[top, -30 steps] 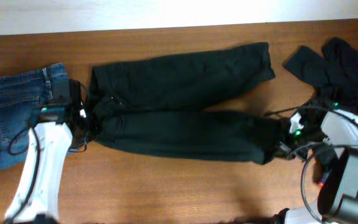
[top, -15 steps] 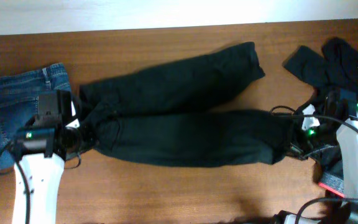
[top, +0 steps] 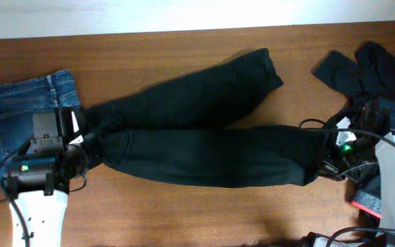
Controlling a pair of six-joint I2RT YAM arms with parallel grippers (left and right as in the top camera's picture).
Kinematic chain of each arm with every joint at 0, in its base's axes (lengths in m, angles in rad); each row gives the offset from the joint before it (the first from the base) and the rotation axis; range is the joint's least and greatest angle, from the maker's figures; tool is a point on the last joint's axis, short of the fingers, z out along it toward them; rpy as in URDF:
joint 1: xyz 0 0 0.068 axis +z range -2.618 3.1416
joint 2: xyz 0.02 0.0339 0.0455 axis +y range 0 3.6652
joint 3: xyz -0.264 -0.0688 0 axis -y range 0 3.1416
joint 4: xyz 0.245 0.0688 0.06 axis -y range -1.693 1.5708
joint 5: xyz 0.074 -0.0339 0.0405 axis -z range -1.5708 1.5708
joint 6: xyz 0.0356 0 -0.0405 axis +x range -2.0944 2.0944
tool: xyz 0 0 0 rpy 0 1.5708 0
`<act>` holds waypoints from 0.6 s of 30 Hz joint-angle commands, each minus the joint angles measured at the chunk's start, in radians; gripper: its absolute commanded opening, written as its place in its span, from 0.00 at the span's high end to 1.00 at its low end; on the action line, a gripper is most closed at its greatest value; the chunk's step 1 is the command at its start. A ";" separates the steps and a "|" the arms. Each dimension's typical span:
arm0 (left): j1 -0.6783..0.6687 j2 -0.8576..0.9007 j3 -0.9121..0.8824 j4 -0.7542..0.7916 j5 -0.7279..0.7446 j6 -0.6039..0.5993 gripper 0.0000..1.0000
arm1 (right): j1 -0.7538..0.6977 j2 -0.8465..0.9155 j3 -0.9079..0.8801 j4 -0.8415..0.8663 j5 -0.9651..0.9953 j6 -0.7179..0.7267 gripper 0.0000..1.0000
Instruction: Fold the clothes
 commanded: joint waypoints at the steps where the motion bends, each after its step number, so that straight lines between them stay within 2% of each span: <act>1: 0.007 0.043 0.028 0.011 -0.032 0.011 1.00 | 0.001 -0.010 0.026 -0.019 0.019 0.004 0.86; 7: 0.007 0.140 0.028 0.049 -0.032 0.012 1.00 | 0.001 0.042 0.026 -0.075 0.036 0.003 0.86; 18: 0.007 0.276 0.028 0.255 -0.029 0.012 1.00 | 0.001 0.262 0.101 -0.121 0.126 0.001 0.86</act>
